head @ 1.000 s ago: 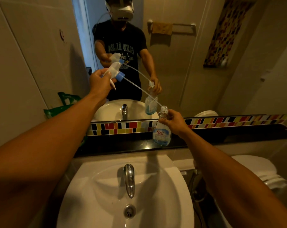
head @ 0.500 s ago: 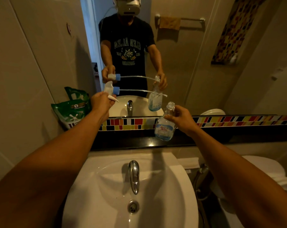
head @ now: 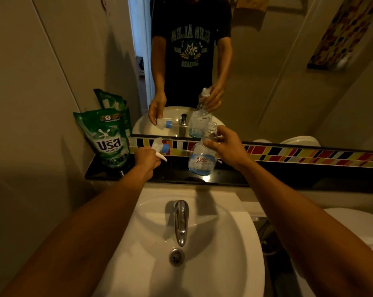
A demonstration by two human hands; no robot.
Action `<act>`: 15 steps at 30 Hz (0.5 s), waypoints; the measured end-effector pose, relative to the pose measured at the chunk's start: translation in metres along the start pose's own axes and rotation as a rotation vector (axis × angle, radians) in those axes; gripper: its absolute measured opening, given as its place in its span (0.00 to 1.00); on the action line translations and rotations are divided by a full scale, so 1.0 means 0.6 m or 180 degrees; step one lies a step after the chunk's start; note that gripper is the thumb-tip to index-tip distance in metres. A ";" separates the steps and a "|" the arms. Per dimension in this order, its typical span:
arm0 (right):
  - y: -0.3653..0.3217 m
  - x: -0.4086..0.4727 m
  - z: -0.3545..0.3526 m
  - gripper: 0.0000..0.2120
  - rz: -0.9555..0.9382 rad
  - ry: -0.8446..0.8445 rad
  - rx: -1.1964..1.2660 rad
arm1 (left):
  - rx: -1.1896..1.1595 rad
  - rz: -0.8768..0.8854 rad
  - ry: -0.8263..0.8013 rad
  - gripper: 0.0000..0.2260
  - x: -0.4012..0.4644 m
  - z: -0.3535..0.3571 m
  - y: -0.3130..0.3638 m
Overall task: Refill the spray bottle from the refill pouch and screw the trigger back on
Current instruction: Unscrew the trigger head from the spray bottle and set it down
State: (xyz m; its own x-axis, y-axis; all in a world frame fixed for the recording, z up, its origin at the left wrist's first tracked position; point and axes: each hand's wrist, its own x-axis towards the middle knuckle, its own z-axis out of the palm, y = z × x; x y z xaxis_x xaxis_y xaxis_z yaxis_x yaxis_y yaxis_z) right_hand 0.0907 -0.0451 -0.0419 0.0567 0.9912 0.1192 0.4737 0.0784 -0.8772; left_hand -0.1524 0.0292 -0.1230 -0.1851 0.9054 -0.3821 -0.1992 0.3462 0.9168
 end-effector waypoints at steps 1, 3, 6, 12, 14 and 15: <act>0.001 0.005 0.010 0.18 -0.0021 -0.0038 -0.0018 | 0.0105 -0.0006 0.0042 0.11 0.005 -0.001 -0.011; 0.004 0.016 0.029 0.17 -0.0063 -0.0111 -0.0028 | 0.0313 -0.0030 0.0144 0.10 0.018 -0.004 -0.031; 0.011 0.030 0.052 0.16 -0.0090 -0.0194 -0.0057 | 0.0664 -0.0163 0.0273 0.07 0.036 -0.010 -0.057; 0.033 0.053 0.071 0.19 -0.0041 -0.0366 -0.0106 | 0.0620 -0.0385 0.0449 0.07 0.060 -0.016 -0.088; 0.039 0.056 0.073 0.20 -0.0030 -0.0357 -0.0095 | 0.0823 -0.0402 0.0435 0.11 0.066 -0.013 -0.095; 0.042 0.058 0.073 0.21 -0.0036 -0.0340 -0.0094 | 0.0954 -0.0418 0.0497 0.11 0.068 -0.012 -0.098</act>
State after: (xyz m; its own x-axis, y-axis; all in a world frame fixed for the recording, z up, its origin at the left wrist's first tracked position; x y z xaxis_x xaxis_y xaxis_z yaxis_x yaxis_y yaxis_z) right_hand 0.0660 -0.0042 -0.0805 -0.0420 0.9961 0.0775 0.4995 0.0881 -0.8618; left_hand -0.1552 0.0441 -0.1931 -0.3259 0.8081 -0.4908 0.0556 0.5346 0.8433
